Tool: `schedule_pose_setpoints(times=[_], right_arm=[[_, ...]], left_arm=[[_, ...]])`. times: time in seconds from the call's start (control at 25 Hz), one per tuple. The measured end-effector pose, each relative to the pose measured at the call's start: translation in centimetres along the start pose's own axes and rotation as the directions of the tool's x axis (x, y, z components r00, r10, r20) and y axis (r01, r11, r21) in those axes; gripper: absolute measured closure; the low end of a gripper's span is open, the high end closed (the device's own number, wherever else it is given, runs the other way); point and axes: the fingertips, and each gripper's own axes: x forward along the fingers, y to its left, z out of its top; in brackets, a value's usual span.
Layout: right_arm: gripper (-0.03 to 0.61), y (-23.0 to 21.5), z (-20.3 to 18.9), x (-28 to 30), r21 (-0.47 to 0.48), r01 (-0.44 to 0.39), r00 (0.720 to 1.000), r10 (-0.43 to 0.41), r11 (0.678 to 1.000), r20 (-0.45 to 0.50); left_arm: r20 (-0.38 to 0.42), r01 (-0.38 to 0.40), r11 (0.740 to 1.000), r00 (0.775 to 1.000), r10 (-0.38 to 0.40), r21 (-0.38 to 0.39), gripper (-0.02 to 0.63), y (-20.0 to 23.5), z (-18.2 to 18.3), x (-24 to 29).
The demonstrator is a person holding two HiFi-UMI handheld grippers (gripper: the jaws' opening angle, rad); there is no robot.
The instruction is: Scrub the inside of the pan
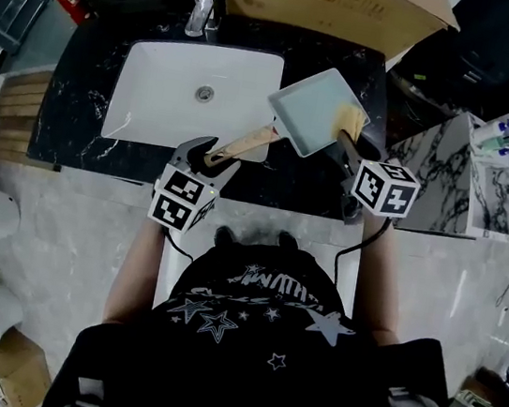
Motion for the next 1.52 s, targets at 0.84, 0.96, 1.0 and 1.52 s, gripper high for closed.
schedule_pose_setpoints(times=[0.84, 0.96, 1.0, 1.52], right_arm=[[0.491, 0.4, 0.8, 1.8, -0.035, 0.110, 0.992, -0.112, 0.993, -0.057], [0.491, -0.4, 1.9, 2.9, -0.107, 0.149, 0.984, -0.158, 0.983, -0.082], [0.491, -0.7, 2.2, 3.4, -0.139, 0.163, 0.979, -0.178, 0.977, -0.100], [0.491, -4.8, 1.2, 9.5, -0.365, 0.233, 0.850, -0.371, 0.901, -0.374]], left_arm=[[-0.036, 0.156, 0.987, 0.987, -0.154, 0.048, 0.476, -0.5, -0.3, 0.8], [-0.033, 0.163, 0.985, 0.986, -0.162, 0.049, 0.477, -0.5, -0.3, 0.8], [-0.031, 0.163, 0.985, 0.986, -0.162, 0.050, 0.477, -0.5, -0.3, 0.8], [-0.011, 0.162, 0.986, 0.987, -0.162, 0.045, 0.477, -0.5, 0.0, 0.7]])
